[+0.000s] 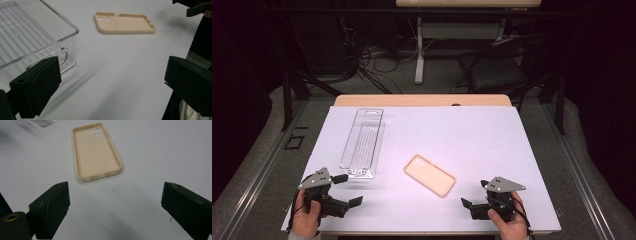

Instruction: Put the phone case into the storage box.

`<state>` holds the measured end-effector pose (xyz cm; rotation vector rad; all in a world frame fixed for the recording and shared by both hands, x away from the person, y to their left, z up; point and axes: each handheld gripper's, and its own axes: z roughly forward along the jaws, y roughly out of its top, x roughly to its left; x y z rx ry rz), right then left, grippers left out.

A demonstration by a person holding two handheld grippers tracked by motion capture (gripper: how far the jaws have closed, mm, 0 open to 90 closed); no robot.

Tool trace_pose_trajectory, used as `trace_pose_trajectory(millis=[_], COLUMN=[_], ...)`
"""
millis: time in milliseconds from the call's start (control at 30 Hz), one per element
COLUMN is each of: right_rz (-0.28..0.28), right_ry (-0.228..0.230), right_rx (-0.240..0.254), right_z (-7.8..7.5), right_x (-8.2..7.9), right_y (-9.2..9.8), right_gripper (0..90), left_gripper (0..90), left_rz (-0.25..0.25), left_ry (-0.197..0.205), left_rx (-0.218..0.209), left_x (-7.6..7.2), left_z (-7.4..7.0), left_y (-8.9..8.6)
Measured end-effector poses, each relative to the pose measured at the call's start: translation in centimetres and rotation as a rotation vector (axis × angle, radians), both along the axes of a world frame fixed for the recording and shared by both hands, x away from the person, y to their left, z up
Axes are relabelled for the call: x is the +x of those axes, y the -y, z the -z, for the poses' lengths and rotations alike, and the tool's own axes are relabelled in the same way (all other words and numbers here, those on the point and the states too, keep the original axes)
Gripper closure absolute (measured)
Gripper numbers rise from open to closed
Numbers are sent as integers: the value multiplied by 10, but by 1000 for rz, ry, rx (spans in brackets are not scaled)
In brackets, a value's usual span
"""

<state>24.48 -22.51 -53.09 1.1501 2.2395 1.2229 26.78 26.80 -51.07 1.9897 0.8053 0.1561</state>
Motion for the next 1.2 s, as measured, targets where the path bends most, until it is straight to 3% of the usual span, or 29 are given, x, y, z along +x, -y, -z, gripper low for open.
trace_pose_trajectory(millis=[33,100,233,267,500,700,833,967,1067,1200], right_rz=[0,12,24,30,12,-10,-37,-52,-46,-50], right_ry=[0,-31,-67,-94,-144,-170,-159,-183,-204,-221], right_rx=[0,-18,-46,-61,-115,-116,-156,-161,-154,-167], right_z=[0,0,-1,-4,-14,-26,-35,-39,-40,-46], right_x=[0,3,7,10,18,27,34,45,52,64], right_y=[0,1,1,1,-2,-8,-16,-23,-27,-34], right_gripper=[82,80,77,74,20,0,0,0,0,6], left_gripper=[6,6,6,7,6,6,6,5,6,5], left_rz=[0,-4,5,5,-5,-5,14,7,6,1], left_ry=[0,-60,-75,-112,-179,-193,-202,-221,-197,-193], left_rx=[0,2,16,38,116,154,168,193,193,162], left_x=[0,3,5,8,19,27,36,47,53,63], left_z=[0,-3,-8,-12,-22,-33,-44,-52,-56,-62], left_y=[0,2,4,6,12,17,22,29,32,37])
